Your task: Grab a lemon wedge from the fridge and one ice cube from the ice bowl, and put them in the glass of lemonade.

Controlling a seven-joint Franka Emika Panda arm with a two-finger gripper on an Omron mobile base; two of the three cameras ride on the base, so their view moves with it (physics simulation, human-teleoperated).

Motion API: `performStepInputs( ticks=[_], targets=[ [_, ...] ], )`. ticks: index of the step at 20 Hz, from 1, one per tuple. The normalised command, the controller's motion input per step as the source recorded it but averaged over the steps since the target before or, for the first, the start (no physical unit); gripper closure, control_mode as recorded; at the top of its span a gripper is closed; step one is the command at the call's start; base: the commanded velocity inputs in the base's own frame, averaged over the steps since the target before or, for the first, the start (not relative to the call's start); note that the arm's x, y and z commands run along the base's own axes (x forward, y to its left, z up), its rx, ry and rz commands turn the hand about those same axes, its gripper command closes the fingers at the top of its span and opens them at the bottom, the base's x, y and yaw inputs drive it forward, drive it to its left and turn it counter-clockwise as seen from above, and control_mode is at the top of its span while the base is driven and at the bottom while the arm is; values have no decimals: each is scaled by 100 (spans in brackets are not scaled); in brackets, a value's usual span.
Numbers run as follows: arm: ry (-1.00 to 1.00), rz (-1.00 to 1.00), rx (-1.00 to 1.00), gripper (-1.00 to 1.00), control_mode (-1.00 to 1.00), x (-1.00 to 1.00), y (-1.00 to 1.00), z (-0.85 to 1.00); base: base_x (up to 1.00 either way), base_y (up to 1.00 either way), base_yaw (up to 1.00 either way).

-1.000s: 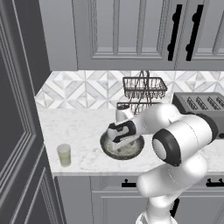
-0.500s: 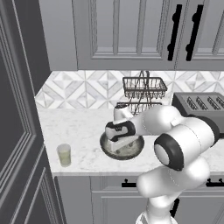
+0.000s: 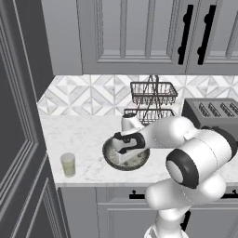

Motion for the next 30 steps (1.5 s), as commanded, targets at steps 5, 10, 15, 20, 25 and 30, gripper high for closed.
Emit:
performStepInputs(
  ticks=[5,10,15,20,25,30],
  targets=[
    [0,0,0,-100,-100,0,-4,1,0,0,0],
    [0,0,0,-100,-100,3,3,16,0,0,0],
    [0,0,0,-100,-100,8,0,12,0,0,0],
    [0,0,0,-100,-100,20,0,2,0,0,0],
    [0,0,0,-100,-100,16,0,0,0,0,0],
    [0,0,0,-100,-100,20,0,0,0,0,0]
  ],
)
